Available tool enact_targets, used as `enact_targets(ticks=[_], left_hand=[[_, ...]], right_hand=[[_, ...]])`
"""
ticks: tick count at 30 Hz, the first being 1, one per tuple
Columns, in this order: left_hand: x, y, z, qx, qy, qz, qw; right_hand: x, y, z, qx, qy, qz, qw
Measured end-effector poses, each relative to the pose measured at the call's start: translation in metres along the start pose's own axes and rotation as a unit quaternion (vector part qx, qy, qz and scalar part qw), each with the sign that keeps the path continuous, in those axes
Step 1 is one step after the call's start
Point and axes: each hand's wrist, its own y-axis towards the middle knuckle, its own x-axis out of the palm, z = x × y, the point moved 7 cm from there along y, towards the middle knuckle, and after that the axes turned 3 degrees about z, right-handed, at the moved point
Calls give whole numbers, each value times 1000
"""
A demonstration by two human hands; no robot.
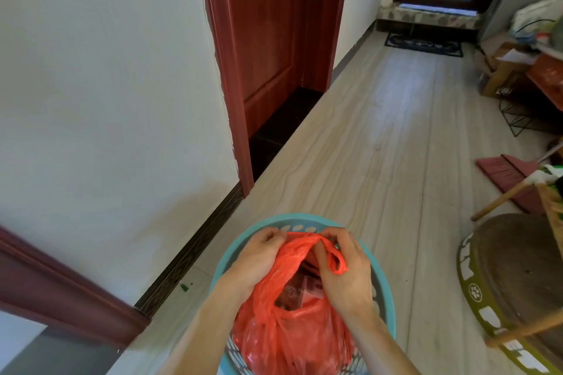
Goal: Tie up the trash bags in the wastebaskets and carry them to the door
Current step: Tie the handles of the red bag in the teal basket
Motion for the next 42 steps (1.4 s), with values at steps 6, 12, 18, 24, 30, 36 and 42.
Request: enact_targets(ticks=[6,12,18,24,30,36,42], left_hand=[[-26,-1,35,151,38,96,983],[-30,-4,48,158,13,36,987],[-18,-4,40,71,-35,-25,997],[-6,-3,36,62,-62,-73,993],[-9,-6,49,90,-134,-36,986],[-7,-21,62,149,-71,39,985],[-16,-30,74,244,25,146,958]], right_hand=[[3,5,-7,-6,17,-54,998],[-20,8,-21,-80,-76,-60,992],[-44,5,-21,-90,-141,-57,984],[-50,2,-17,-69,-129,-45,988],[-48,-3,-20,-57,-103,-56,991],[-46,-5,-25,-93,-104,-41,989],[-59,-4,-29,-84,-257,-5,963]])
